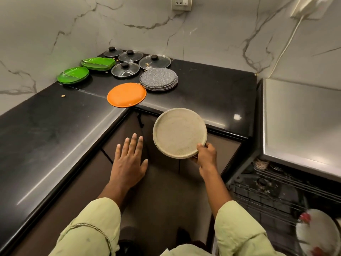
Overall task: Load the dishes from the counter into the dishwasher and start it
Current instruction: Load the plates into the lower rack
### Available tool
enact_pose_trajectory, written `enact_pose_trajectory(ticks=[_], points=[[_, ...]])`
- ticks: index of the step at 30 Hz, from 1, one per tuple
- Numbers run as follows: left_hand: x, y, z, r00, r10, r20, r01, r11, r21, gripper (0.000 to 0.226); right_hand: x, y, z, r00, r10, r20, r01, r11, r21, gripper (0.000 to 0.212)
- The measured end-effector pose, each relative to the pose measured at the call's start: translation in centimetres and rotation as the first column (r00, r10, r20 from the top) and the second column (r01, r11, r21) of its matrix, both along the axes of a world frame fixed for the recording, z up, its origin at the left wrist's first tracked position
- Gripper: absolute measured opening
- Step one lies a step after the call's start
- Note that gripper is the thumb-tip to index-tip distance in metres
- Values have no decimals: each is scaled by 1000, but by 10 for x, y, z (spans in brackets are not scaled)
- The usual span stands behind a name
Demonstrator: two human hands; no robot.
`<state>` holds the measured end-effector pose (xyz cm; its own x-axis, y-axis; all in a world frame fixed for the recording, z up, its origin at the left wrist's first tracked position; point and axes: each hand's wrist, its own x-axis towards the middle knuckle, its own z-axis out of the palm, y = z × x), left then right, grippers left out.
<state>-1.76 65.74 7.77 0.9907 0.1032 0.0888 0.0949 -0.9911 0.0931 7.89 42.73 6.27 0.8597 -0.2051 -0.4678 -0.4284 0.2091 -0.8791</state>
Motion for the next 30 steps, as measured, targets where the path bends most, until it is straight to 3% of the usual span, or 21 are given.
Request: enact_pose_trajectory(ticks=[8,16,21,30], points=[[-95,-23,0,998,-62,-19,62,998,-23,81,-107,-20,-3,999,-38,6,39,998,-46,26],[-189,-57,-13,974,-168,-155,169,986,-5,77,-222,-66,-26,994,-102,-32,97,988,-116,25],[-214,-109,-12,949,-246,-197,250,968,-4,76,-278,-118,-22,989,-139,-53,129,980,-154,19],[-252,-222,-15,892,-347,-289,359,933,-13,74,-347,-224,-40,971,-215,-101,197,967,-159,28]])
